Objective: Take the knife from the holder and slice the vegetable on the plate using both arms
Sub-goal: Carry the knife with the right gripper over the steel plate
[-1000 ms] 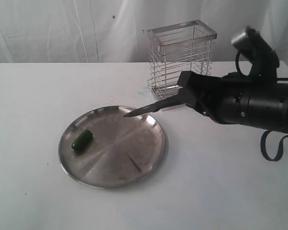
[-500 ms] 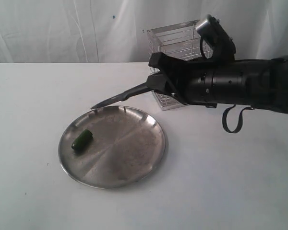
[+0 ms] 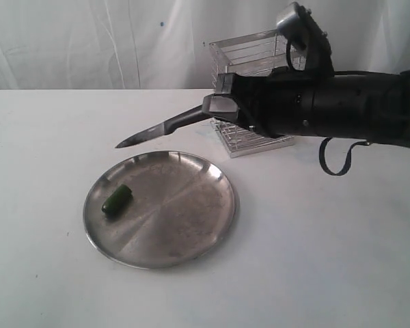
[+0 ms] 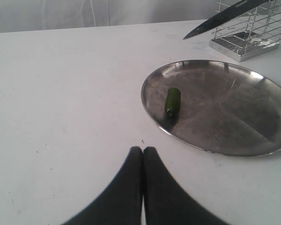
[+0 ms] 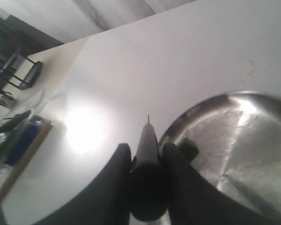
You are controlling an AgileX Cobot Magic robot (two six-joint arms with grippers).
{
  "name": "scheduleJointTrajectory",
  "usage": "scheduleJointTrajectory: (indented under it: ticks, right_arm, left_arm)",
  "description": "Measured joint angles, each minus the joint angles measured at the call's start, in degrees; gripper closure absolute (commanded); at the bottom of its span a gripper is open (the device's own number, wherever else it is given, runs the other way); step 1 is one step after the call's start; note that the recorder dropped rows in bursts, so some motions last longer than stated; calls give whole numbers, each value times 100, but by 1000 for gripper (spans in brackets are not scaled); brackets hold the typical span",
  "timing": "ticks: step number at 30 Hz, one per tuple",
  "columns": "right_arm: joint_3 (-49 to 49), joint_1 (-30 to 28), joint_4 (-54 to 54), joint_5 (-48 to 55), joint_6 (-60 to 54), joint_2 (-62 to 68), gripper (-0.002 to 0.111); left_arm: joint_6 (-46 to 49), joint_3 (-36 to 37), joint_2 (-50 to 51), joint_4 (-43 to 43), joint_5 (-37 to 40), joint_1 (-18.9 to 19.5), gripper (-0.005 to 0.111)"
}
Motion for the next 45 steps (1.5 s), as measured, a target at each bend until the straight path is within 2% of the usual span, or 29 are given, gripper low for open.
scheduleJointTrajectory:
  ticks: [5, 9, 19, 29, 33, 36, 39, 42, 43, 45]
  right_arm:
    - [0, -74, 0, -285, -1626, 0, 108]
    - [0, -73, -295, -320, -2283, -24, 108]
    - [0, -73, -516, 433, -2412, -361, 108]
    - [26, -73, -589, 703, -2442, -383, 108]
    - [86, -73, -656, 520, -2392, -386, 108]
    - [89, -9, -1012, -74, -1623, -386, 108]
    - [89, 73, -1857, -882, 66, -386, 108]
    - [109, 193, -3262, -1558, 2565, -386, 108]
    - [183, 350, -4201, -1942, 4115, -386, 108]
    - [376, 732, -5003, -2492, 5327, -386, 108]
  left_arm:
    - [0, 0, 0, 0, 0, 0, 107]
    - [0, 0, 0, 0, 0, 0, 107]
    - [0, 0, 0, 0, 0, 0, 107]
    - [0, 0, 0, 0, 0, 0, 107]
    - [0, 0, 0, 0, 0, 0, 107]
    - [0, 0, 0, 0, 0, 0, 107]
    - [0, 0, 0, 0, 0, 0, 107]
    - [0, 0, 0, 0, 0, 0, 107]
    - [0, 0, 0, 0, 0, 0, 107]
    - [0, 0, 0, 0, 0, 0, 107]
